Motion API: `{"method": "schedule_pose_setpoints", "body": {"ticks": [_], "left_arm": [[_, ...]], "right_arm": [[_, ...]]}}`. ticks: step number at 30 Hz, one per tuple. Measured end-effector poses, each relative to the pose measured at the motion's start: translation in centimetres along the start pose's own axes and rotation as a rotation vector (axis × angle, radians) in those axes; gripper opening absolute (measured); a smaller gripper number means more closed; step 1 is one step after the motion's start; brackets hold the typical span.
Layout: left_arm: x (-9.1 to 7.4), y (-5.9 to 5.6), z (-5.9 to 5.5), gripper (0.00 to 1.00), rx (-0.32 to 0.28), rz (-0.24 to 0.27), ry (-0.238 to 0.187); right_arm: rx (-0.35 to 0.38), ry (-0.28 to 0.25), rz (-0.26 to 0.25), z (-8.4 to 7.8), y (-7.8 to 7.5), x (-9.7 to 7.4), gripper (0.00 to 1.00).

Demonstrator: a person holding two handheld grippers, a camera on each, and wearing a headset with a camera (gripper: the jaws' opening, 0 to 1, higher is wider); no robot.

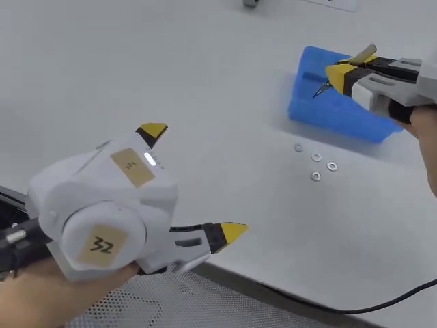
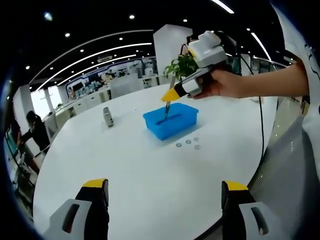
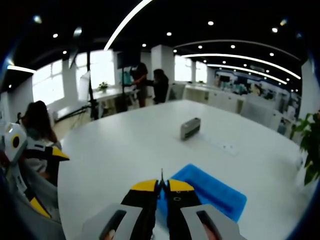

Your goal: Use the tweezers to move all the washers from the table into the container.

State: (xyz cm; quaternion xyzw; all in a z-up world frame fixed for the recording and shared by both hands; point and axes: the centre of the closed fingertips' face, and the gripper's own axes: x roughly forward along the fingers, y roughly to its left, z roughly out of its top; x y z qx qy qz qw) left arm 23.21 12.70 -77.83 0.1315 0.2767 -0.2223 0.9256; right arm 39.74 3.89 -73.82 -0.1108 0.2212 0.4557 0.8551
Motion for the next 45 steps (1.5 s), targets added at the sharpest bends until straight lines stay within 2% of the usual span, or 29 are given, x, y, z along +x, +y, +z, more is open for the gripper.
{"method": "schedule_pose_setpoints", "body": {"ticks": [5,9,13,17,23,36,45], "left_arm": [[0.0,0.0,0.0,0.95,-0.001,-0.001,0.004],[-0.1,0.0,0.3,0.96,-0.021,-0.006,-0.016],[-0.1,0.0,0.3,0.96,-0.025,-0.005,-0.017],[-0.1,0.0,0.2,0.96,-0.020,-0.006,-0.013],[0.0,-0.1,0.1,0.95,-0.012,-0.007,-0.003],[0.1,-0.2,-0.4,0.94,0.011,-0.007,0.021],[0.2,-0.2,-0.7,0.93,0.021,-0.010,0.037]], "right_arm": [[0.015,0.021,0.011,-1.2,0.8,-0.7,0.03],[0.038,0.033,0.015,-2.2,1.5,-0.8,0.03],[0.039,0.051,0.024,-3.1,2.1,-0.6,0.03],[0.010,0.080,0.023,-4.3,2.5,-0.2,0.03],[0.019,0.097,0.035,-5.2,3.1,0.4,0.03],[0.003,0.160,0.031,-6.9,3.1,1.1,0.03],[0.010,0.175,0.025,-7.0,2.9,1.1,0.03]]}}
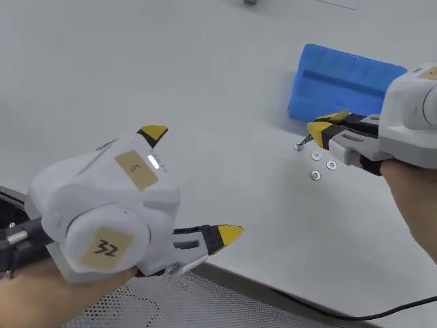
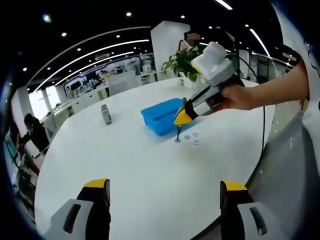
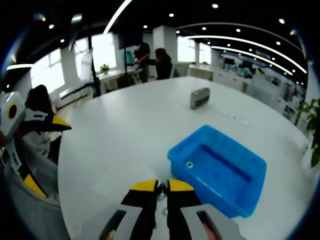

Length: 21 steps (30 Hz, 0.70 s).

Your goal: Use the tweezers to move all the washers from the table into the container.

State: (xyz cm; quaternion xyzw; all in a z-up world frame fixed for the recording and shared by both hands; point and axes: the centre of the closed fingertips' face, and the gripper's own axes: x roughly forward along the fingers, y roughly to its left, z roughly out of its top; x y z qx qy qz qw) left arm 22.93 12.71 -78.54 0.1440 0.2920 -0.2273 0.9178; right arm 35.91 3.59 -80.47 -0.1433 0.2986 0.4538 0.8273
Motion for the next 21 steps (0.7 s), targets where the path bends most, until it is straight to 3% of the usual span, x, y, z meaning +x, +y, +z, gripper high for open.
{"method": "schedule_pose_setpoints", "body": {"ticks": [6,11,13,21], "left_arm": [[-0.04,-0.04,0.05,0.93,0.005,0.000,-0.003],[0.02,-0.10,-0.06,0.93,0.013,0.000,0.003],[0.05,-0.09,-0.16,0.93,0.014,0.000,0.007],[0.09,-0.29,-0.13,0.94,0.014,-0.012,0.004]], "right_arm": [[-0.020,-0.003,-0.026,0.13,0.09,0.24,0.02],[-0.030,-0.070,-0.071,0.25,-0.08,0.25,0.02],[-0.009,-0.079,-0.101,0.05,-0.26,0.04,0.02],[0.081,-0.077,-0.083,-0.06,-0.40,-0.37,0.01]]}}
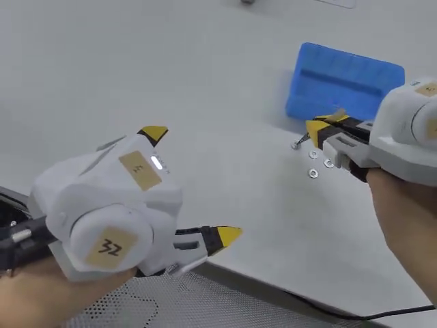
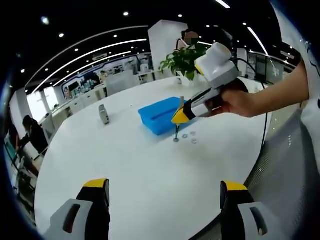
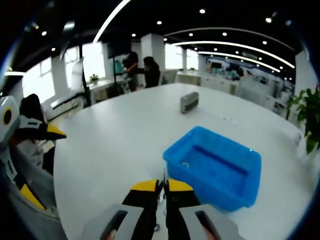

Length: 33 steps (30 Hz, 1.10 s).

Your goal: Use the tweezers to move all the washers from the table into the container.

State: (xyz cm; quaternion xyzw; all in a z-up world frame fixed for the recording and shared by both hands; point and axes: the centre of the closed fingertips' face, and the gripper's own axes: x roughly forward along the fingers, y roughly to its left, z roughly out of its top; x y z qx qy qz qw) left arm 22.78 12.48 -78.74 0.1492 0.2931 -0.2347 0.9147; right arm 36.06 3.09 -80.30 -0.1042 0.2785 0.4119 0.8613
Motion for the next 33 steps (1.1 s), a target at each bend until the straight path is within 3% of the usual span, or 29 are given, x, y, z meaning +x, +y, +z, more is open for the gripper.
{"method": "schedule_pose_setpoints", "body": {"ticks": [9,20,33], "left_arm": [[0.0,0.1,-0.1,0.94,-0.001,0.001,0.004],[0.1,0.0,-0.2,0.93,0.008,0.001,0.013],[0.1,0.0,-0.3,0.92,0.010,0.006,0.020]], "right_arm": [[0.012,0.004,0.010,1.0,0.0,-0.9,0.01],[-0.002,-0.036,0.016,3.1,-0.1,-2.2,0.00],[0.045,-0.106,-0.035,5.8,-3.1,-2.3,0.00]]}}
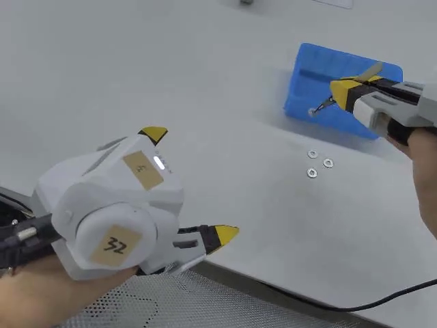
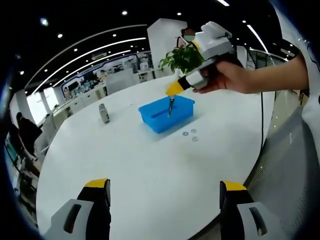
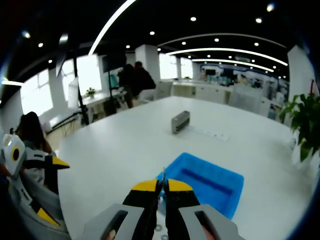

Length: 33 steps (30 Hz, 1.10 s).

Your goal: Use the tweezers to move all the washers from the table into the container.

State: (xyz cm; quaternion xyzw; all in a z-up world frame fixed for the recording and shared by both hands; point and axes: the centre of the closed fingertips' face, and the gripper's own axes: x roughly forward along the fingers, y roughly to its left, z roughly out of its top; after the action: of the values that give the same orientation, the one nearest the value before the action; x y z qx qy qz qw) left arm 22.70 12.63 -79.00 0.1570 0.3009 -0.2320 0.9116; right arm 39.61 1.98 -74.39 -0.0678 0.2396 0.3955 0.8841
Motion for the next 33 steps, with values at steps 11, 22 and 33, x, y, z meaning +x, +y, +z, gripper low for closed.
{"method": "schedule_pose_setpoints", "body": {"ticks": [11,22,33], "left_arm": [[0.0,0.1,0.0,0.91,0.005,0.001,0.001],[0.0,0.0,-0.1,0.91,0.002,-0.002,0.001],[0.1,0.0,-0.1,0.90,0.001,-0.001,0.006]], "right_arm": [[0.002,-0.038,-0.040,1.4,-1.7,1.6,0.00],[-0.015,0.017,-0.047,-0.6,-2.4,3.8,0.00],[0.001,0.070,-0.060,-3.2,-3.3,5.5,0.01]]}}
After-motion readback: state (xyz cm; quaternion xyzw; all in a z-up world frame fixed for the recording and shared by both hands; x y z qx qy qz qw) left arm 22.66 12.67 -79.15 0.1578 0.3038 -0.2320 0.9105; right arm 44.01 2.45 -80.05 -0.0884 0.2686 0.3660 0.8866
